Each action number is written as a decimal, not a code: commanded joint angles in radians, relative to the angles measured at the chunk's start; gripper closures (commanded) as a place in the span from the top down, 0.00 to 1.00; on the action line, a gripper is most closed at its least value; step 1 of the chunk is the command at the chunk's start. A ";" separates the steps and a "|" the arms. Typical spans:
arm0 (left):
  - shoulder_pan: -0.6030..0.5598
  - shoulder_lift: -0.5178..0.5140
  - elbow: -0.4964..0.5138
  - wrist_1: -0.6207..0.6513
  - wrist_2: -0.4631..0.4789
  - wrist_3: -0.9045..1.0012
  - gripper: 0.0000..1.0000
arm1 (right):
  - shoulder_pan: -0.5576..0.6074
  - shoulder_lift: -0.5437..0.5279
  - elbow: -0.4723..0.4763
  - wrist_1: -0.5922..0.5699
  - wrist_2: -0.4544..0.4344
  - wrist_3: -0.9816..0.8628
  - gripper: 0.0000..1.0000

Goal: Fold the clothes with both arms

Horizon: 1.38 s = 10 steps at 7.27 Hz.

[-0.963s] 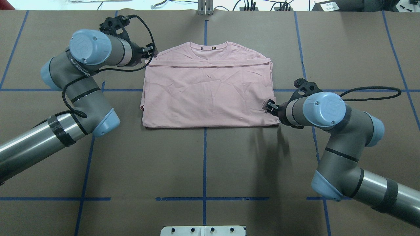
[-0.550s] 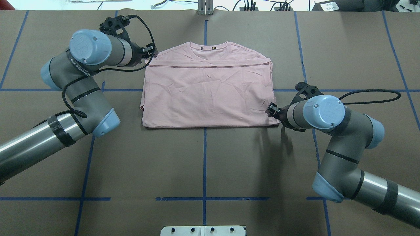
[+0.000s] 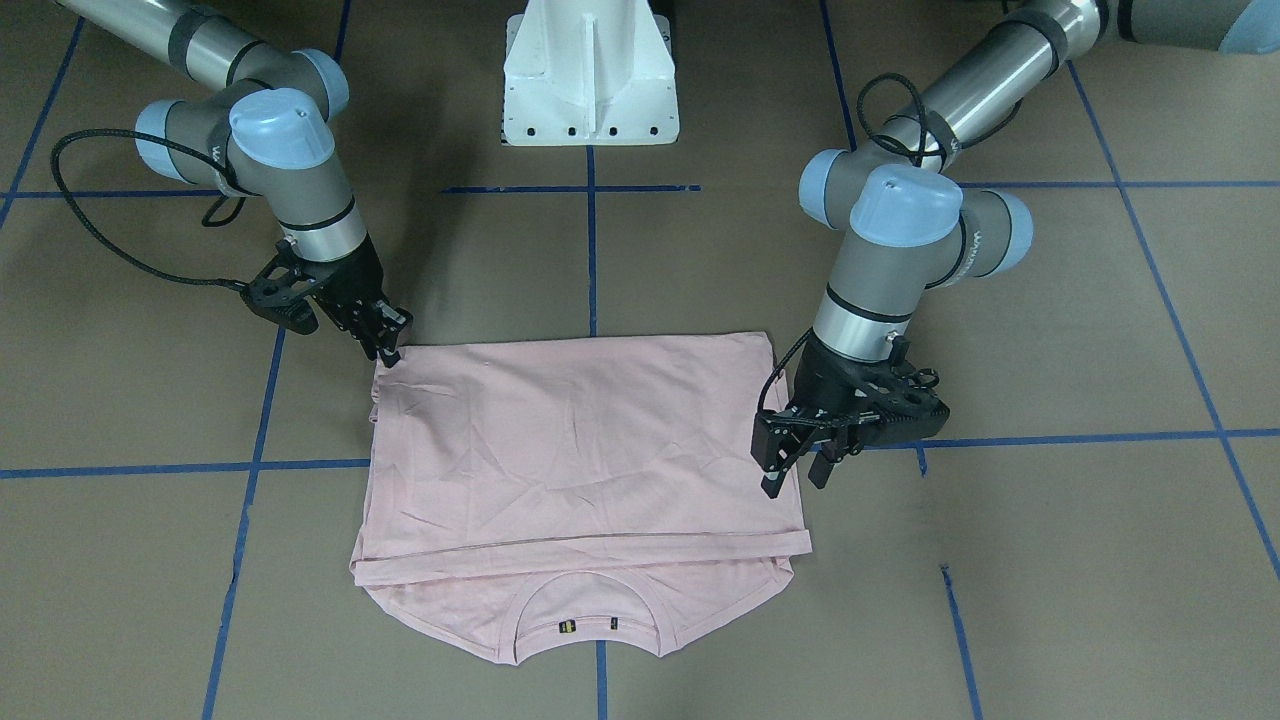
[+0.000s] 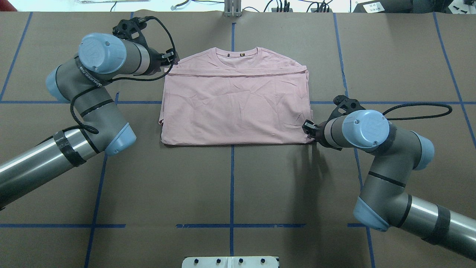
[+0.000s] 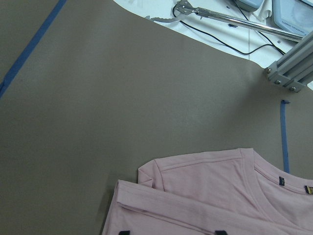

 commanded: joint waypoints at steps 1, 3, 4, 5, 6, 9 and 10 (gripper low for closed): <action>0.000 0.000 -0.005 0.002 0.000 -0.002 0.65 | -0.018 -0.011 0.011 0.005 0.000 0.002 0.00; 0.003 0.000 -0.048 0.005 -0.003 -0.033 0.65 | -0.064 -0.069 0.137 0.006 0.014 0.075 0.00; 0.005 0.000 -0.065 0.006 -0.003 -0.044 0.65 | -0.121 -0.162 0.250 0.003 0.017 0.084 0.00; 0.009 0.000 -0.084 0.015 -0.005 -0.051 0.65 | -0.197 -0.265 0.371 0.003 0.046 0.107 0.00; 0.017 0.000 -0.117 0.027 -0.014 -0.088 0.65 | -0.278 -0.300 0.479 -0.001 0.086 0.229 0.00; 0.063 0.015 -0.184 0.041 -0.083 -0.163 0.65 | -0.539 -0.339 0.543 -0.003 0.082 0.307 0.47; 0.069 0.046 -0.218 0.041 -0.084 -0.177 0.65 | -0.560 -0.345 0.532 -0.012 0.056 0.310 0.99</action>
